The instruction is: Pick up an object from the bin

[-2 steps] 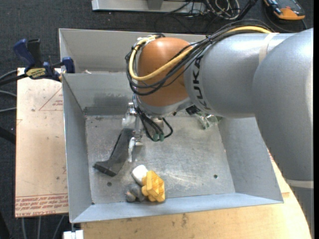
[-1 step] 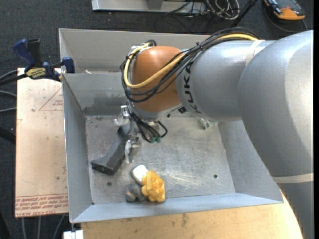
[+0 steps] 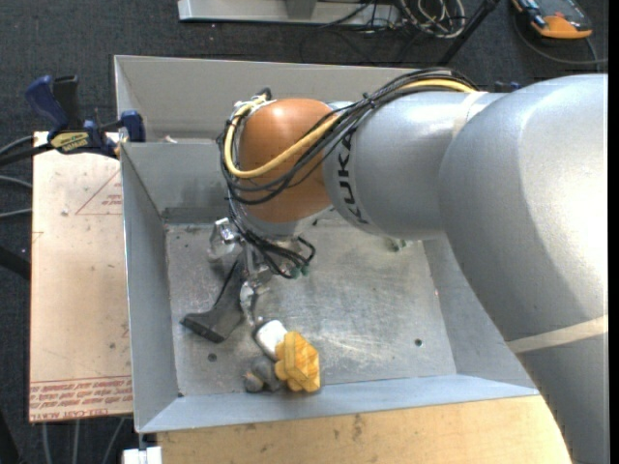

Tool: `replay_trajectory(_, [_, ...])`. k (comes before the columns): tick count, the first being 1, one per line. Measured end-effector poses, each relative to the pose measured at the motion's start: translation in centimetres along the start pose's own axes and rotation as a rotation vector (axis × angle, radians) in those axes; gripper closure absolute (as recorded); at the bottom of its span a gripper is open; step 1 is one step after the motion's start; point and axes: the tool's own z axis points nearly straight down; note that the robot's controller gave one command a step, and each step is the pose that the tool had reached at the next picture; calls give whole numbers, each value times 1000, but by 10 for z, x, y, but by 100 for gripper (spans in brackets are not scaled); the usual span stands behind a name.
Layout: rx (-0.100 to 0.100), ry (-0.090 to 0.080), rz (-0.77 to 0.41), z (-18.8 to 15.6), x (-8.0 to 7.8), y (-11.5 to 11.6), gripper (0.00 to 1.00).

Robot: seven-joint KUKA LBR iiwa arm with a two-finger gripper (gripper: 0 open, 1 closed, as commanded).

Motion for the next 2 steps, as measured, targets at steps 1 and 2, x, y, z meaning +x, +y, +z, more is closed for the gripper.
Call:
replay_trajectory(1, [-9,9,-217,5,-5,-12,100])
replay_trajectory(2, [-8,7,-217,5,-5,-13,100])
